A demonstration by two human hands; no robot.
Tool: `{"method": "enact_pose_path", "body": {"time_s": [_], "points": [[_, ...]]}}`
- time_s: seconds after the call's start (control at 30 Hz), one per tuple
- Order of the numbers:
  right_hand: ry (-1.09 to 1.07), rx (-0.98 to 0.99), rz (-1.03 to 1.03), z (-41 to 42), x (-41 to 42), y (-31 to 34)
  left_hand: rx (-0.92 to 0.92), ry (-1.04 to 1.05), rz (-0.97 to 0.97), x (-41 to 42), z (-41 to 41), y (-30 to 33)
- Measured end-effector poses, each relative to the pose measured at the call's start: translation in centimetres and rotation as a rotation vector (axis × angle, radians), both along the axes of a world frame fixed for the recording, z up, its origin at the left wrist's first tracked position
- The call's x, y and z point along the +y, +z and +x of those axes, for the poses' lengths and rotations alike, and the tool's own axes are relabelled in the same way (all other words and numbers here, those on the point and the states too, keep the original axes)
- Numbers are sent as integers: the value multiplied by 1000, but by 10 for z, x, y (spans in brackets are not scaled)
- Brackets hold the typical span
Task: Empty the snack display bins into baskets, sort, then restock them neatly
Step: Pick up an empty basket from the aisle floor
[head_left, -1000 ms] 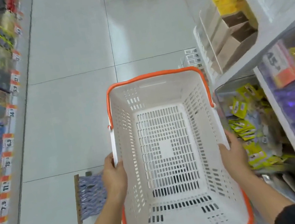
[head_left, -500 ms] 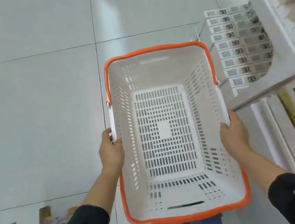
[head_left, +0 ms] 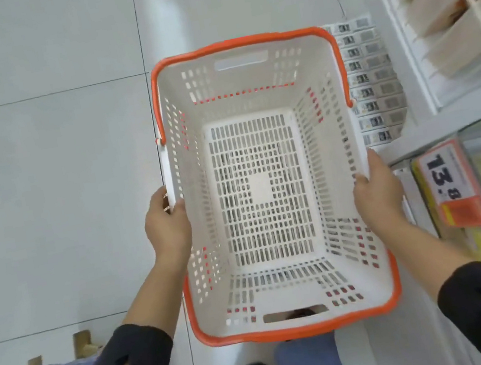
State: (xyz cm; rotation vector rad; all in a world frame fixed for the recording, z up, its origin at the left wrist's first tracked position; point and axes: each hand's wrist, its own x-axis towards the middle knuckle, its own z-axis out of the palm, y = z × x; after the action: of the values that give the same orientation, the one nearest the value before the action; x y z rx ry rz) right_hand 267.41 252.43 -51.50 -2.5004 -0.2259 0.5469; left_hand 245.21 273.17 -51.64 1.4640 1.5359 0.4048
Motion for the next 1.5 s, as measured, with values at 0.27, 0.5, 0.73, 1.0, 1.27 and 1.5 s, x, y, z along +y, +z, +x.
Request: {"method": "enact_pose_path", "body": {"time_s": [0.27, 0.5, 0.73, 1.0, 1.27, 1.5], "points": [[-42, -39, 116, -65, -51, 192, 62, -11, -71, -44, -62, 195], [-52, -35, 145, -132, -138, 267, 92, -36, -124, -119, -134, 279], [-113, 17, 79, -211, -260, 245, 170, -77, -199, -237, -224, 251], [-96, 132, -12, -293, -365, 180, 261, -49, -305, -339, -312, 181], [-39, 171, -176, -342, -408, 41, 356, -121, -316, -378, -350, 54], [-6, 234, -216, -326, -415, -53, 350, -184, -356, -392, -330, -52]]}}
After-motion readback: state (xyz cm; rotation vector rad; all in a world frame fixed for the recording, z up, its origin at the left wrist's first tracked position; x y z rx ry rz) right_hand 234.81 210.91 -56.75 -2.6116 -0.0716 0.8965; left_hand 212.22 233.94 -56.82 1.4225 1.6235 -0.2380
